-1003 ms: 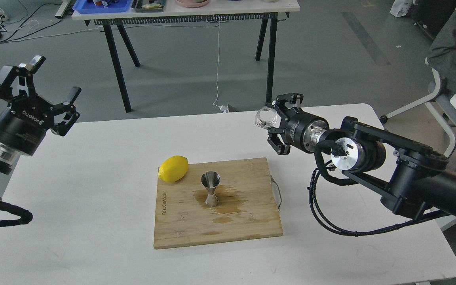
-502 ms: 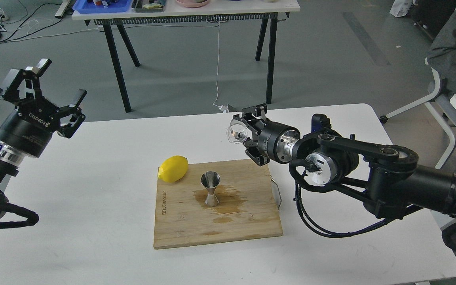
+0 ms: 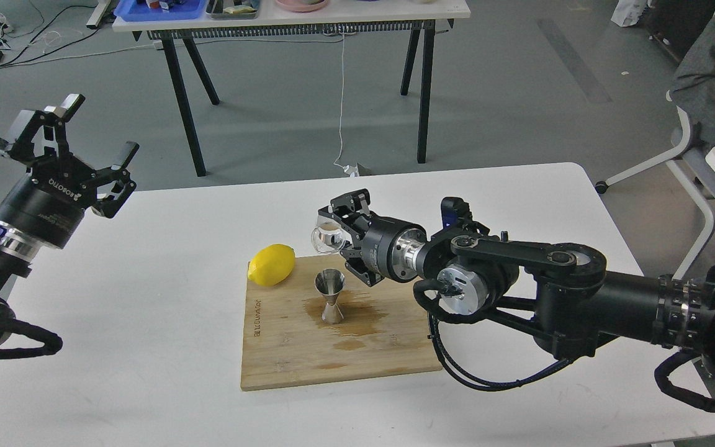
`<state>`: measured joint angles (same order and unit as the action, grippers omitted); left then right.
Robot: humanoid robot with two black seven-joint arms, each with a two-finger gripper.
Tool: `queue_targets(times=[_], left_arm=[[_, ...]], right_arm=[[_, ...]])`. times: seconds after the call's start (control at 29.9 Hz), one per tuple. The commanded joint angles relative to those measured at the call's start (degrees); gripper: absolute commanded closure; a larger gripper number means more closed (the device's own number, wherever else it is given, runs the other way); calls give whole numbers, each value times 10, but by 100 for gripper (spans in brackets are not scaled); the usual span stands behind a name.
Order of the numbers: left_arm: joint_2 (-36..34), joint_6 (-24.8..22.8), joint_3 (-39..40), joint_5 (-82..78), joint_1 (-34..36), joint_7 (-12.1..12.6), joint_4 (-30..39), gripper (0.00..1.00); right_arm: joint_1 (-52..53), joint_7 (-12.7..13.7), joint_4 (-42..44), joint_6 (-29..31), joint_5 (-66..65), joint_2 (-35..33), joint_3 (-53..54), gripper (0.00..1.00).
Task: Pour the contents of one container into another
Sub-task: 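Carry the right gripper over the board toward the jigger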
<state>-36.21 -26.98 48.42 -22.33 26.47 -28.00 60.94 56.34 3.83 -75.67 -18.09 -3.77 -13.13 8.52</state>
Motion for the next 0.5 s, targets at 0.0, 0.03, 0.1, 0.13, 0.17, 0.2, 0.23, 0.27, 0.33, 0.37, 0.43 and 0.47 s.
queue_targets(times=[0.0, 0.03, 0.1, 0.13, 0.17, 0.2, 0.23, 0.27, 0.33, 0.37, 0.43, 0.47], left_arm=[[0, 0, 0, 0, 0, 0, -1, 4], [1, 0, 0, 0, 0, 0, -1, 4], [0, 0, 0, 0, 0, 0, -1, 4], [0, 0, 0, 0, 0, 0, -1, 4], [1, 0, 0, 0, 0, 0, -1, 4], [1, 0, 0, 0, 0, 0, -1, 4], [1, -1, 0, 0, 0, 0, -1, 4], [1, 0, 0, 0, -1, 0, -1, 4], [1, 0, 0, 0, -7, 0, -1, 4], [1, -1, 0, 0, -7, 0, -1, 4], [1, 0, 0, 0, -7, 0, -1, 4], [1, 0, 0, 0, -7, 0, -1, 4]], right_arm=[[2, 0, 0, 0, -30, 0, -17, 60], [2, 0, 0, -1, -43, 0, -20, 60], [2, 0, 0, -2, -57, 0, -27, 61], [3, 0, 0, -3, -61, 1, -31, 61], [3, 0, 0, -3, -63, 0, -32, 61], [3, -2, 1, -3, -68, 0, -33, 61], [3, -1, 1, -3, -75, 0, -33, 61], [3, -2, 1, -3, -83, 1, -33, 61], [3, -1, 1, -3, -95, 1, -39, 61], [4, 0, 1, -4, -96, 1, -43, 61], [12, -1, 1, -4, -97, 1, -47, 61], [16, -1, 3, -4, -98, 1, -50, 61]])
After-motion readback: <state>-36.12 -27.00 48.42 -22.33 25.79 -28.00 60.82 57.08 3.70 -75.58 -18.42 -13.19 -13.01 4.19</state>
